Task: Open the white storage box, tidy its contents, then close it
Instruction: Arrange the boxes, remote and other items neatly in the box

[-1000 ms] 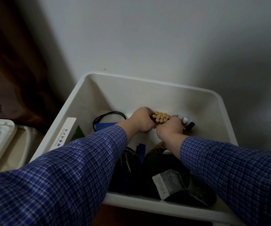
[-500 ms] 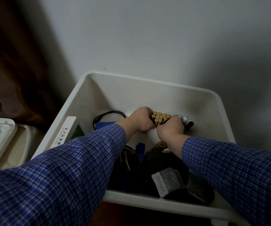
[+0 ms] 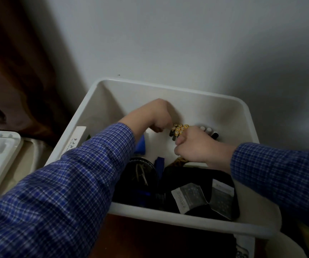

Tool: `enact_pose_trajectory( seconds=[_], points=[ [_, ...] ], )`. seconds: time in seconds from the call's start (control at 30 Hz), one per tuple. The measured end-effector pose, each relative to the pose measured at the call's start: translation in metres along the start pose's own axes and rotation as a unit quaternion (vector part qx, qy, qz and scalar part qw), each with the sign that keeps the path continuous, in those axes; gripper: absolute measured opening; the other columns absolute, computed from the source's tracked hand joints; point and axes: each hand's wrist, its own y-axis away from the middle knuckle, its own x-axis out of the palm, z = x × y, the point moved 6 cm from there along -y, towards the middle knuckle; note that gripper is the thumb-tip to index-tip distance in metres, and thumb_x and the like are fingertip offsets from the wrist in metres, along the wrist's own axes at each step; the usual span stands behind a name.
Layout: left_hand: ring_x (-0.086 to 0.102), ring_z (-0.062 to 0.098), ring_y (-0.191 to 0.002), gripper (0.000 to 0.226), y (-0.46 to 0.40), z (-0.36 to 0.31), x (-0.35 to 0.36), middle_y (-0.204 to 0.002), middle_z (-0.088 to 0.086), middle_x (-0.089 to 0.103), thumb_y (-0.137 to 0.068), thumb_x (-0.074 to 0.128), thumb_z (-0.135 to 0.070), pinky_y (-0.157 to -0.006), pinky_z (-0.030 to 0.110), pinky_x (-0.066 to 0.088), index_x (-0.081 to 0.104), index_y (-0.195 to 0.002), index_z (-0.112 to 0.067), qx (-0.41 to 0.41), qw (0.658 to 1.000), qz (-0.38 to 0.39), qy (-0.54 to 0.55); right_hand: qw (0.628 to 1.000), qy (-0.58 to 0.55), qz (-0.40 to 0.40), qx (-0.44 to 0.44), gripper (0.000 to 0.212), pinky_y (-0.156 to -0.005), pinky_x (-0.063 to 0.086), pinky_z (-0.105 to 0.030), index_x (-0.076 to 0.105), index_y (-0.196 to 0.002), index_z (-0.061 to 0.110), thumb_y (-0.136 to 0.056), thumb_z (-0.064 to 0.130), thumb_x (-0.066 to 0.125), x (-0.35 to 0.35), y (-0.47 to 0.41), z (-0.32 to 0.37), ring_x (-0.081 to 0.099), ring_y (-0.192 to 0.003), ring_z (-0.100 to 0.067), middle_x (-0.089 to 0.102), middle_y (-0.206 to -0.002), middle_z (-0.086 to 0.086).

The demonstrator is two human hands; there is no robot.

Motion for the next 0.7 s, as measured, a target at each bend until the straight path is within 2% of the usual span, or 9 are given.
enact_pose_trajectory(
  seconds=[0.07, 0.13, 0.17, 0.27, 0.33, 0.4, 0.47, 0.57, 0.7],
  points=[
    [0.065, 0.027, -0.076, 0.014, 0.014, -0.007, -0.013, -0.082, 0.014, 0.067, -0.095, 0.06, -0.006, -0.084, 0.039, 0.059, 0.064, -0.082, -0.002, 0.018, 1.0, 0.0, 0.017, 0.998, 0.015, 0.049, -0.047, 0.012, -0.084, 0.056, -0.027, 0.073, -0.09, 0.004, -0.083, 0.01, 0.066, -0.004, 0.005, 0.002, 0.066, -0.083, -0.015, 0.073, -0.09, -0.005],
    [0.073, 0.028, -0.083, 0.015, 0.031, -0.008, -0.026, -0.09, 0.014, 0.073, -0.097, 0.059, -0.009, -0.084, 0.039, 0.061, 0.069, -0.093, 0.002, 0.019, 1.0, -0.003, -0.003, 0.992, 0.02, 0.09, -0.083, 0.01, -0.084, 0.053, -0.018, 0.07, -0.079, 0.024, -0.084, 0.015, 0.07, -0.006, 0.012, 0.007, 0.068, -0.087, -0.008, 0.073, -0.09, 0.005],
    [0.075, 0.027, -0.086, 0.018, 0.04, -0.007, -0.033, -0.093, 0.014, 0.074, -0.097, 0.059, -0.011, -0.082, 0.038, 0.062, 0.069, -0.1, 0.004, 0.015, 1.0, -0.007, -0.01, 0.991, 0.012, 0.101, -0.093, 0.01, -0.081, 0.053, -0.018, 0.071, -0.077, 0.026, -0.083, 0.019, 0.071, -0.007, 0.014, 0.009, 0.069, -0.085, -0.007, 0.074, -0.086, 0.008],
    [0.076, 0.022, -0.082, 0.02, 0.072, 0.0, -0.055, -0.088, 0.01, 0.076, -0.096, 0.059, -0.013, -0.078, 0.036, 0.063, 0.071, -0.103, 0.001, 0.019, 0.999, -0.019, -0.042, 0.979, -0.073, 0.153, -0.113, 0.013, -0.069, 0.057, -0.025, 0.076, -0.082, 0.014, -0.086, 0.024, 0.069, 0.004, 0.022, 0.024, 0.074, -0.082, -0.02, 0.077, -0.081, -0.003],
    [0.074, 0.016, -0.077, 0.019, 0.095, 0.01, -0.065, -0.083, 0.003, 0.077, -0.096, 0.06, -0.02, -0.075, 0.032, 0.062, 0.074, -0.098, -0.007, 0.024, 0.996, -0.02, -0.086, 0.97, -0.108, 0.179, -0.127, 0.02, -0.061, 0.056, -0.024, 0.075, -0.084, 0.013, -0.088, 0.03, 0.066, 0.013, 0.029, 0.037, 0.075, -0.078, -0.017, 0.077, -0.083, -0.004],
    [0.07, 0.008, -0.071, 0.017, 0.117, 0.019, -0.071, -0.079, -0.004, 0.075, -0.094, 0.063, -0.03, -0.068, 0.025, 0.056, 0.075, -0.096, -0.017, 0.038, 0.989, -0.03, -0.142, 0.968, -0.085, 0.182, -0.152, 0.027, -0.057, 0.056, -0.023, 0.075, -0.087, 0.016, -0.089, 0.041, 0.066, 0.022, 0.038, 0.048, 0.074, -0.071, -0.011, 0.077, -0.082, -0.002],
    [0.067, 0.005, -0.08, 0.019, 0.133, 0.029, -0.068, -0.089, -0.009, 0.073, -0.092, 0.065, -0.034, -0.076, 0.027, 0.055, 0.072, -0.106, -0.022, 0.043, 0.987, -0.021, -0.15, 0.969, -0.039, 0.179, -0.167, 0.034, -0.059, 0.059, -0.029, 0.075, -0.088, 0.018, -0.089, 0.05, 0.064, 0.03, 0.045, 0.054, 0.074, -0.07, -0.014, 0.076, -0.08, -0.003],
    [0.064, 0.009, -0.097, 0.03, 0.141, 0.043, -0.059, -0.105, -0.01, 0.067, -0.094, 0.063, -0.033, -0.091, 0.031, 0.054, 0.065, -0.122, -0.022, 0.029, 0.988, 0.002, -0.15, 0.967, -0.019, 0.193, -0.165, 0.031, -0.06, 0.06, -0.031, 0.071, -0.09, 0.017, -0.09, 0.047, 0.065, 0.043, 0.052, 0.053, 0.074, -0.068, -0.019, 0.076, -0.082, -0.005],
    [0.059, 0.01, -0.089, 0.031, 0.123, 0.047, -0.048, -0.1, -0.011, 0.061, -0.096, 0.061, -0.031, -0.074, 0.021, 0.047, 0.062, -0.125, -0.019, 0.012, 0.981, 0.022, -0.193, 0.972, -0.018, 0.162, -0.168, 0.024, -0.064, 0.062, -0.034, 0.072, -0.084, 0.017, -0.096, 0.035, 0.061, 0.043, 0.056, 0.052, 0.072, -0.064, -0.017, 0.074, -0.077, -0.003]
  ],
)
